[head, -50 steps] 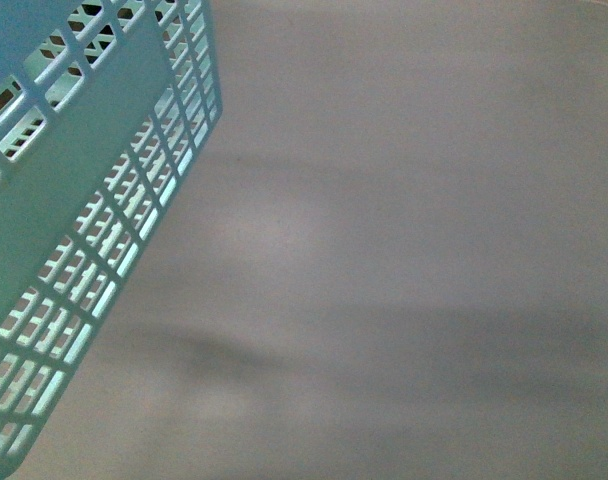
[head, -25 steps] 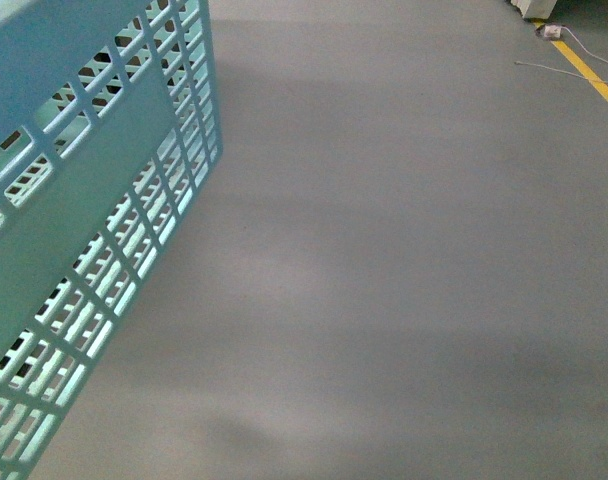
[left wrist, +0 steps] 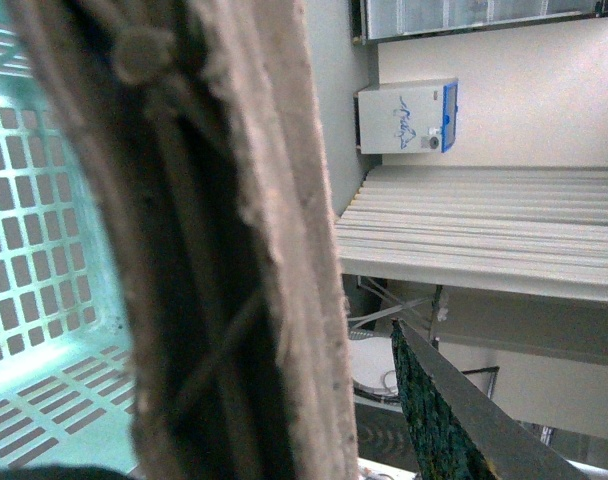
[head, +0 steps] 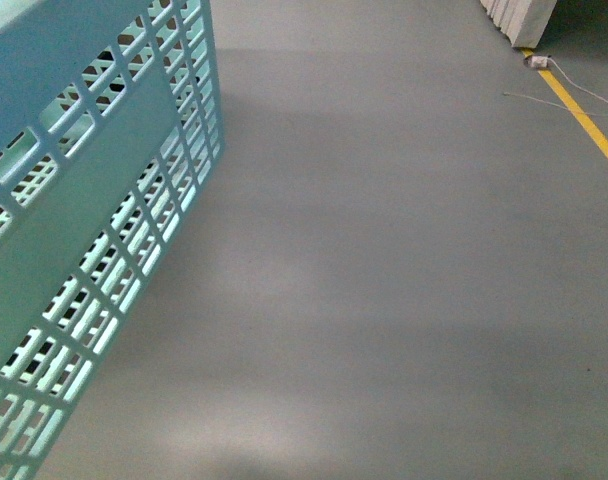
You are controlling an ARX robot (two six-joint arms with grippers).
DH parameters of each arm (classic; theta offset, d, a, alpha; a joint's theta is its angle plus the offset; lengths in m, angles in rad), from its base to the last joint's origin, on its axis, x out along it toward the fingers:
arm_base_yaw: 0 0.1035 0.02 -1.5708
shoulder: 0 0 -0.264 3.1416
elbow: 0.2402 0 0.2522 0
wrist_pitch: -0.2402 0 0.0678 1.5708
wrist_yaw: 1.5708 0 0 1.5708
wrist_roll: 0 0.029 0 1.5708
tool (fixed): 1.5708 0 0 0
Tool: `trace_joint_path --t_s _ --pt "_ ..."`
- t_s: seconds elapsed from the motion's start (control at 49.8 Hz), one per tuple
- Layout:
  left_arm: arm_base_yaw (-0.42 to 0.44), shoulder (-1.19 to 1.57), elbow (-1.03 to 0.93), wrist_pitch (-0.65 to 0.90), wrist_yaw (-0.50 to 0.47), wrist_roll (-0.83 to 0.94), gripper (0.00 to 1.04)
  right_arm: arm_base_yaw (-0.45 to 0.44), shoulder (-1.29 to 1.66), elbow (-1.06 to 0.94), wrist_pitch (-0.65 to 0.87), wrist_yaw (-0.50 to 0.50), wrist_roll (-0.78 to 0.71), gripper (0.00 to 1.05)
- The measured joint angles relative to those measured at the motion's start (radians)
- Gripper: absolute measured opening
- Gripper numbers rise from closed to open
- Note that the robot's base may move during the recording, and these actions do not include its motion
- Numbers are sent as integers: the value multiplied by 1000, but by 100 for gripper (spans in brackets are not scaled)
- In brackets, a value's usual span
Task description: Pick lemon and mango into basket
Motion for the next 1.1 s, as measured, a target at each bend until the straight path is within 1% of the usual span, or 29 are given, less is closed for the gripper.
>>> trace_joint_path --t_s 1.104 --pt "0 0 2 0 -1 -2 29 0 0 0 0 2 0 96"
